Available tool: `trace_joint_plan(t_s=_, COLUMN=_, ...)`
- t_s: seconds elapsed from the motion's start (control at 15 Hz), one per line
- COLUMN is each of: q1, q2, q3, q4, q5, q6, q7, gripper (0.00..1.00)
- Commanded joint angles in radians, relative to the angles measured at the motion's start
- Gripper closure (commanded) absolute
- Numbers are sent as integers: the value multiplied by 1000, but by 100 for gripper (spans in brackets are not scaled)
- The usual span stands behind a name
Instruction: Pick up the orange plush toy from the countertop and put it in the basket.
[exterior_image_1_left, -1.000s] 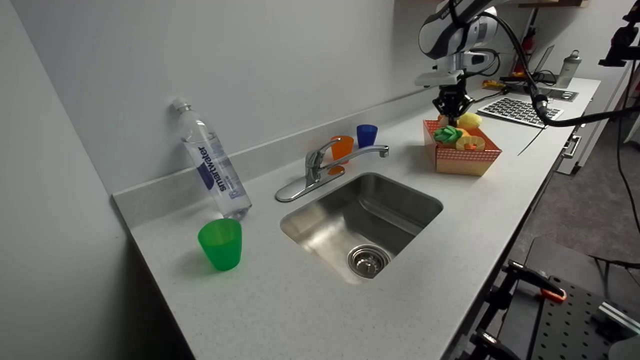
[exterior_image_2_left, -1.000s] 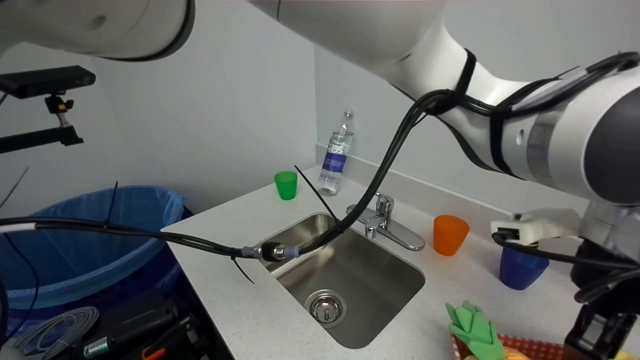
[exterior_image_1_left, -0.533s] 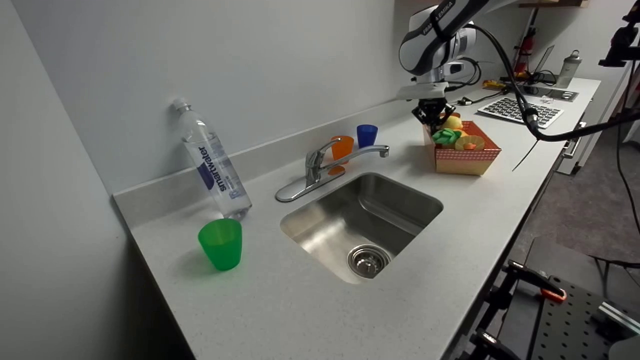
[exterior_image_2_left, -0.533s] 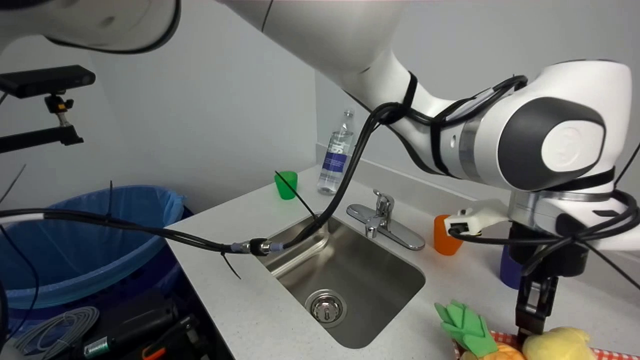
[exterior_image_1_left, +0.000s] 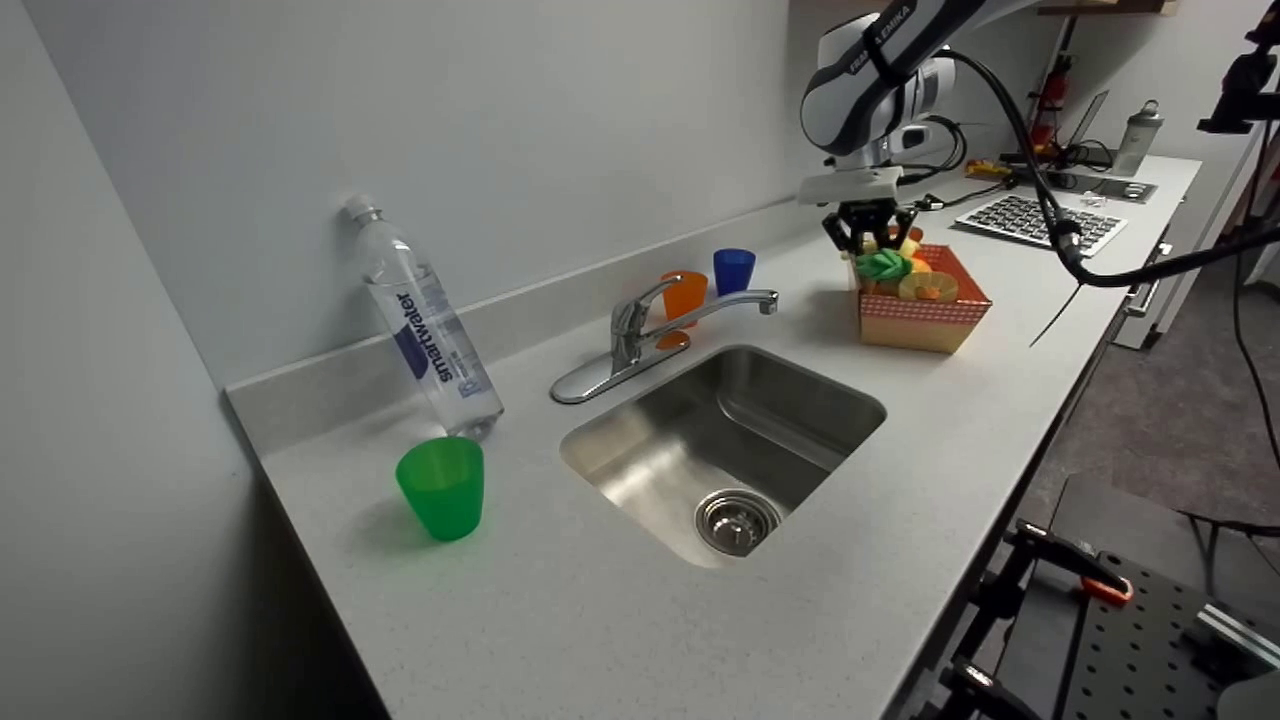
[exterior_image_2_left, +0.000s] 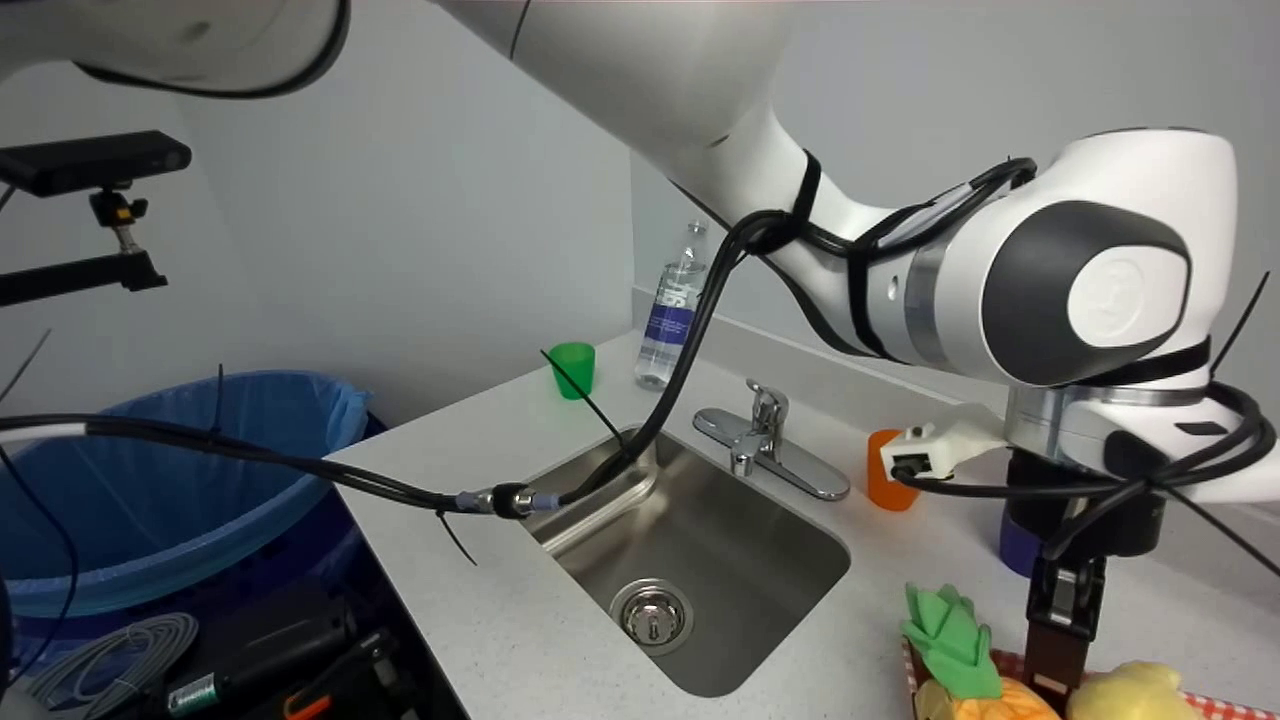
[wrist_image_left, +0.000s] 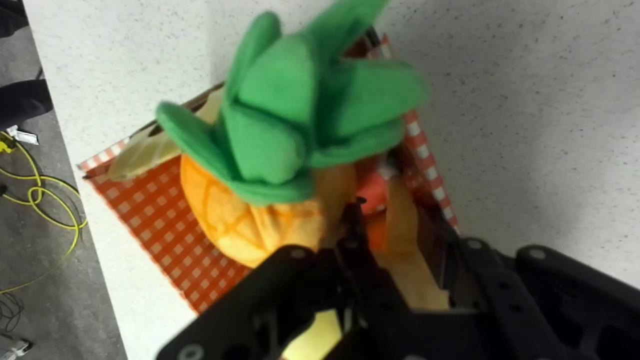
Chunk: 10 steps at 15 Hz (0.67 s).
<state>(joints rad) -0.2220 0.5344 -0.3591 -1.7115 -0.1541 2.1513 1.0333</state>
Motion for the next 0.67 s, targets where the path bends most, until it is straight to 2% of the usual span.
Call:
trace_joint_plan(t_s=0.0, q1=0, q2=-71, q3=14, q4=-47, q5=15, q6=41, q7=-41, gripper=32)
trace_joint_plan(t_s=0.27, q1=0, q2=-123, q3=38, q4=-47, q5=41, q6=60, q7=-82, gripper=4)
trace_joint_plan(t_s=0.33, q1=1, q2=-136, q3=44, q4=-47, q5=46, q6=63, q7=-94, gripper=0)
trace_joint_plan(t_s=0.53, q1=3, q2=-161, q3=60, q4=-39, q5=66, q6=46, q7=-118, gripper=0)
trace_joint_plan(t_s=0.6, q1=6, q2=-114, q3=46, q4=5, q5=45, q6=25, q7=-91, gripper=0)
